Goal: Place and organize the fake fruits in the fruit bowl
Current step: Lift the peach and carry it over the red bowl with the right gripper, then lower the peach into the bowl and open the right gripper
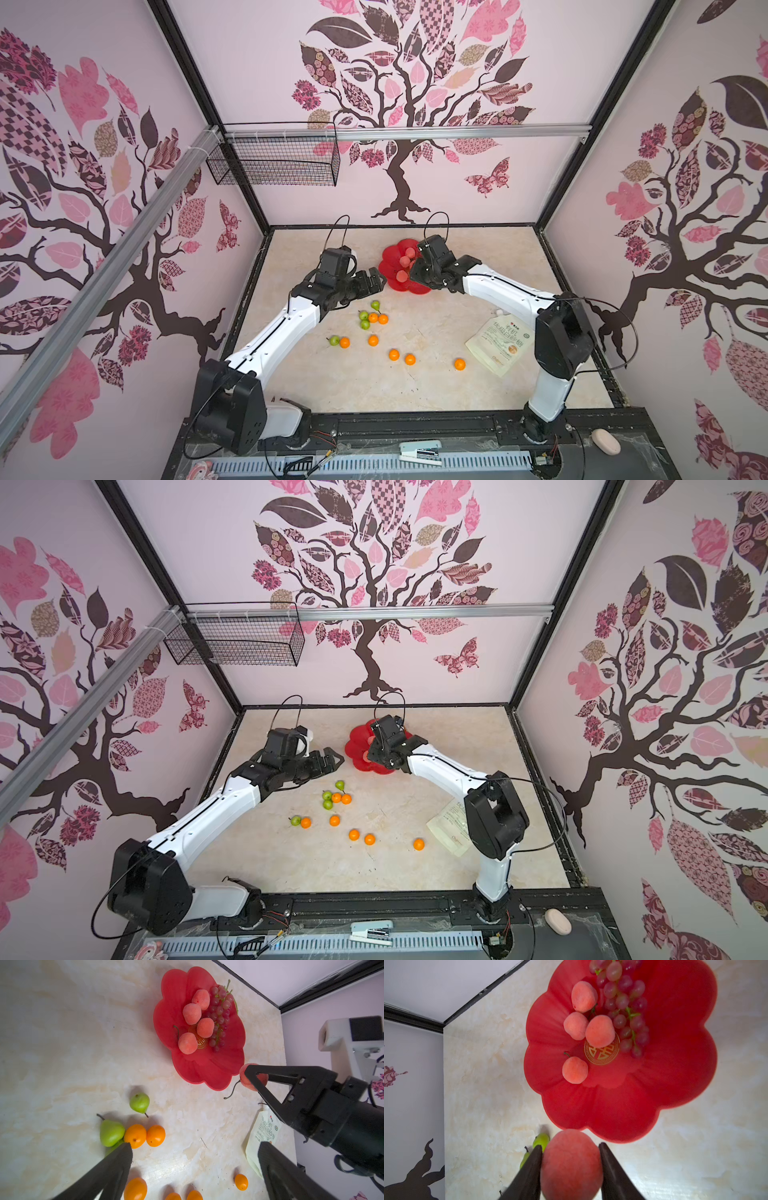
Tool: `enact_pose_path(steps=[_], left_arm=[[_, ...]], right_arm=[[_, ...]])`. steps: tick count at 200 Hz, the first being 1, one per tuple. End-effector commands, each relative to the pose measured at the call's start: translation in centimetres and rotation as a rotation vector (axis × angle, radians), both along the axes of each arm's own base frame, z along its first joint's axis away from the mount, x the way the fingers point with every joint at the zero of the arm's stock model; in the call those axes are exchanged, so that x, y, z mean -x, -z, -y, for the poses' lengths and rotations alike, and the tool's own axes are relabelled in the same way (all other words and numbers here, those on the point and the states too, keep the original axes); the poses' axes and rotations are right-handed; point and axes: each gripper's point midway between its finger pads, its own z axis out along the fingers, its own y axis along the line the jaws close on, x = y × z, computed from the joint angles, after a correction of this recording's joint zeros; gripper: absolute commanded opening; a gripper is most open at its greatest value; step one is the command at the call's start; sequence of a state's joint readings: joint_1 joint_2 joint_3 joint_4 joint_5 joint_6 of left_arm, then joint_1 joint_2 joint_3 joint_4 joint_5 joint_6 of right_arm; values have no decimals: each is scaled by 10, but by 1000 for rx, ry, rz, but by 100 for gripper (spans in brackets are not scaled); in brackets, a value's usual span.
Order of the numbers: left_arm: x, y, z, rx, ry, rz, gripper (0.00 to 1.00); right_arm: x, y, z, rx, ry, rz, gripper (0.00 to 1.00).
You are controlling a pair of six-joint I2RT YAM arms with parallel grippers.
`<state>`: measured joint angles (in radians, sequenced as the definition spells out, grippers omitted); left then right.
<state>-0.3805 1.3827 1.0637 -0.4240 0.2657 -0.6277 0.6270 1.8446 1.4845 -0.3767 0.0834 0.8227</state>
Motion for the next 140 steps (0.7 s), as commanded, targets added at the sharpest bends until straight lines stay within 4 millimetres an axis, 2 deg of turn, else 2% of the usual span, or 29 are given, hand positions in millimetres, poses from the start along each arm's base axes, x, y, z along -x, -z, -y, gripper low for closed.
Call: enact_pose_path(steps=[1,35,70,106,140], left_arm=[[-28,-22,4,-15,-11,90,99],[-55,-22,8,-49,-1,114,99],[-78,-19,-1,-10,9,123,98],[-88,-8,-21,21,-4,109,99],[-87,1,-20,20,17,96,98]], right_arm=[[-20,15,-4,53,-28,-5,44],[-49,23,-18,59,-61,12,44],[-75,33,-33,69,-101,18,44],[-93,47,-47,89,-149,19,47],[-105,63,-54,99,-166,0,47]])
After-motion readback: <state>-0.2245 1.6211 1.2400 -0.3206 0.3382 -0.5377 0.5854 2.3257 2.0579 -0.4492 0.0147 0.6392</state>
